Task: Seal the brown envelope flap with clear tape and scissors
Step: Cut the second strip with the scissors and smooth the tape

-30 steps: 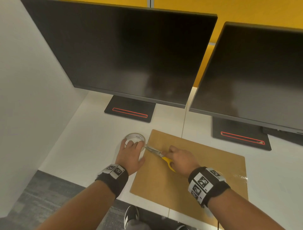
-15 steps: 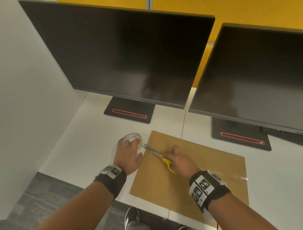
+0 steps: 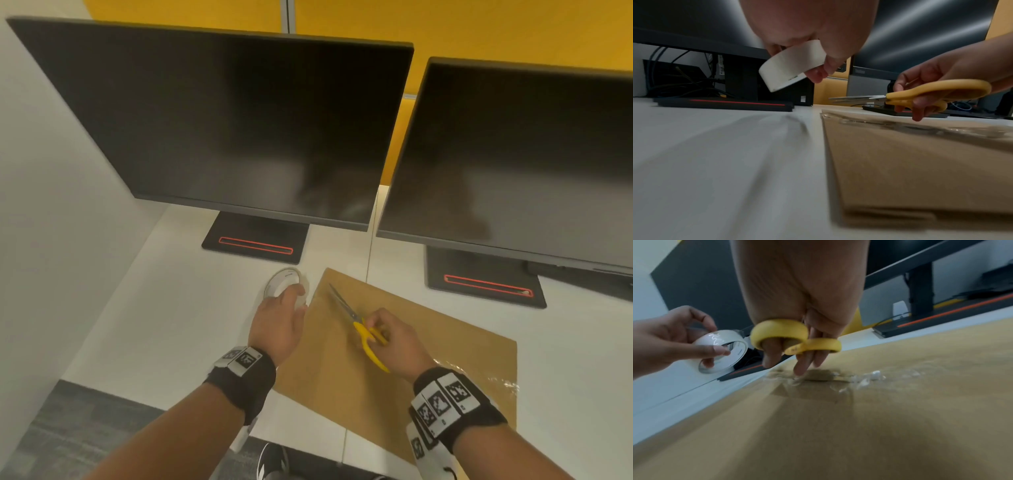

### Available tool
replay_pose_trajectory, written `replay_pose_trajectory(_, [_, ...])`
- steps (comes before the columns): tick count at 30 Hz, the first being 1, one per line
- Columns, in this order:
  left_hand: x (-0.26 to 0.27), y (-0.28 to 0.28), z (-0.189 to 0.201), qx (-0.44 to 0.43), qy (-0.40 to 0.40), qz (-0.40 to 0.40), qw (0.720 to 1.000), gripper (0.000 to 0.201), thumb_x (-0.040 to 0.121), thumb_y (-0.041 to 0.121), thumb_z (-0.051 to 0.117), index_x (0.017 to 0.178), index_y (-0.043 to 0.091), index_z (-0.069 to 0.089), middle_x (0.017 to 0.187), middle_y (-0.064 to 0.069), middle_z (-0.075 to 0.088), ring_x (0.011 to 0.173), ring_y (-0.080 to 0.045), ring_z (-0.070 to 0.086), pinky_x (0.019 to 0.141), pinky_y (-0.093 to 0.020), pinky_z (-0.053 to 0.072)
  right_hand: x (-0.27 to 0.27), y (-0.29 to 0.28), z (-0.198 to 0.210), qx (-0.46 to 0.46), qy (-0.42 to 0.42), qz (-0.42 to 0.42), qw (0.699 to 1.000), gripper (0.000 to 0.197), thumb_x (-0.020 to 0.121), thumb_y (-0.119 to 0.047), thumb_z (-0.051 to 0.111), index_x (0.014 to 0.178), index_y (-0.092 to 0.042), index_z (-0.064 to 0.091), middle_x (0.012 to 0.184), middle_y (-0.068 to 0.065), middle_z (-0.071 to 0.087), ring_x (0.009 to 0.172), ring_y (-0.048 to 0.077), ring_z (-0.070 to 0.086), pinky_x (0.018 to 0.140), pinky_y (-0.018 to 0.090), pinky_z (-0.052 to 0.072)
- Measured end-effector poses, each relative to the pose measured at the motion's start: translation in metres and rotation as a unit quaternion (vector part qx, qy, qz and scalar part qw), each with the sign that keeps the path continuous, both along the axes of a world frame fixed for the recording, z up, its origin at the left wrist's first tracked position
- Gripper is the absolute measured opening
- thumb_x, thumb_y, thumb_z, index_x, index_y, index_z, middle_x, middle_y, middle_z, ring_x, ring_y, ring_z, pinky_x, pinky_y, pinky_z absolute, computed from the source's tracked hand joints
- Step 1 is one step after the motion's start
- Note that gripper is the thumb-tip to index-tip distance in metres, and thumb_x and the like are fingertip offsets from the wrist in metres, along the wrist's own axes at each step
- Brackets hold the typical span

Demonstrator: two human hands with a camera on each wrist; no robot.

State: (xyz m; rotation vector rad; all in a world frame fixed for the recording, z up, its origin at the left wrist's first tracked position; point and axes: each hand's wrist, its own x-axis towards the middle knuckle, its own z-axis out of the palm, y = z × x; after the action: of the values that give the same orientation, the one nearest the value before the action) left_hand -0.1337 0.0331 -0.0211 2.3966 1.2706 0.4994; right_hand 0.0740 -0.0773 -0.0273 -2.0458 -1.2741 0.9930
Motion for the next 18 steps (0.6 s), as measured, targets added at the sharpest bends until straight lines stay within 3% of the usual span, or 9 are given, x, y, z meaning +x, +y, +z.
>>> replay_pose_trajectory(1, [0.002, 0.0, -0.001, -0.011, 0.002, -0.014, 1.0, 0.02, 0.094, 0.021, 0.042, 0.112, 0.019, 0.051, 0.091, -0.007, 0.066, 0.072, -0.031, 0.061, 0.067, -0.042, 0.052, 0.001, -0.003, 0.0, -0.005, 0.013, 0.0, 1.0, 0.019, 0.08, -0.02, 0.069, 0.091, -0.026, 0.054, 0.096, -0.004, 0.065, 0.081, 0.009, 0.064, 0.073, 0.027, 0.048])
replay_pose_trajectory(3, [0.005, -0.002, -0.006, 0.007, 0.009, -0.055, 0.998, 0.024, 0.091, 0.02, 0.037, 0.104, 0.025, 0.057, 0.093, -0.004, 0.061, 0.061, -0.028, 0.059, 0.057, -0.041, 0.052, 0.001, -0.005, -0.002, -0.014, -0.01, 0.0, 1.0, 0.023, 0.082, -0.024, 0.068, 0.099, -0.023, 0.053, 0.105, -0.001, 0.056, 0.083, 0.014, 0.059, 0.074, 0.024, 0.042])
replay_pose_trajectory(5, [0.007, -0.006, -0.014, 0.034, 0.026, -0.086, 0.995, 0.024, 0.084, 0.011, 0.051, 0.097, 0.025, 0.066, 0.088, -0.002, 0.061, 0.053, -0.024, 0.056, 0.052, -0.037, 0.052, 0.003, -0.007, -0.001, -0.011, -0.072, -0.022, 0.997, 0.03, 0.084, -0.019, 0.063, 0.111, -0.021, 0.05, 0.114, 0.003, 0.049, 0.082, 0.022, 0.058, 0.071, 0.025, 0.04])
replay_pose_trajectory(7, [0.01, -0.01, -0.02, 0.059, 0.057, -0.116, 0.99, 0.031, 0.071, 0.001, 0.07, 0.092, 0.024, 0.071, 0.089, -0.001, 0.066, 0.056, -0.021, 0.059, 0.058, -0.033, 0.055, 0.006, -0.009, 0.0, -0.023, -0.159, -0.046, 0.986, 0.042, 0.085, -0.016, 0.059, 0.124, -0.02, 0.044, 0.12, 0.005, 0.046, 0.089, 0.03, 0.06, 0.071, 0.03, 0.043])
replay_pose_trajectory(10, [0.017, -0.016, -0.021, 0.076, 0.058, -0.132, 0.987, 0.034, 0.063, 0.001, 0.078, 0.086, 0.025, 0.072, 0.094, 0.0, 0.07, 0.063, -0.018, 0.064, 0.068, -0.033, 0.056, 0.013, -0.017, -0.003, -0.062, -0.247, 0.011, 0.967, 0.052, 0.087, -0.019, 0.054, 0.136, -0.023, 0.038, 0.127, 0.004, 0.045, 0.1, 0.03, 0.057, 0.08, 0.035, 0.048])
replay_pose_trajectory(14, [0.025, -0.022, -0.023, 0.08, 0.037, -0.154, 0.984, 0.023, 0.075, 0.012, 0.06, 0.087, 0.028, 0.072, 0.088, 0.006, 0.068, 0.069, -0.016, 0.065, 0.07, -0.032, 0.056, 0.014, -0.025, -0.007, -0.078, -0.263, 0.091, 0.957, 0.053, 0.091, -0.019, 0.047, 0.141, -0.029, 0.034, 0.137, -0.004, 0.044, 0.11, 0.026, 0.053, 0.086, 0.034, 0.046])
replay_pose_trajectory(16, [0.031, -0.026, -0.022, 0.088, 0.038, -0.168, 0.981, 0.031, 0.078, 0.019, 0.044, 0.086, 0.029, 0.072, 0.086, 0.007, 0.068, 0.07, -0.016, 0.065, 0.071, -0.029, 0.055, 0.014, -0.026, -0.008, -0.078, -0.279, 0.108, 0.951, 0.053, 0.092, -0.02, 0.044, 0.143, -0.03, 0.032, 0.142, -0.006, 0.042, 0.116, 0.025, 0.052, 0.089, 0.034, 0.046])
replay_pose_trajectory(18, [0.039, -0.03, -0.019, 0.099, 0.038, -0.18, 0.978, 0.035, 0.077, 0.021, 0.039, 0.084, 0.028, 0.073, 0.085, 0.007, 0.068, 0.069, -0.016, 0.065, 0.072, -0.028, 0.055, 0.011, -0.028, -0.009, -0.086, -0.309, 0.136, 0.937, 0.052, 0.095, -0.022, 0.04, 0.145, -0.03, 0.029, 0.148, -0.007, 0.039, 0.122, 0.024, 0.047, 0.094, 0.036, 0.043])
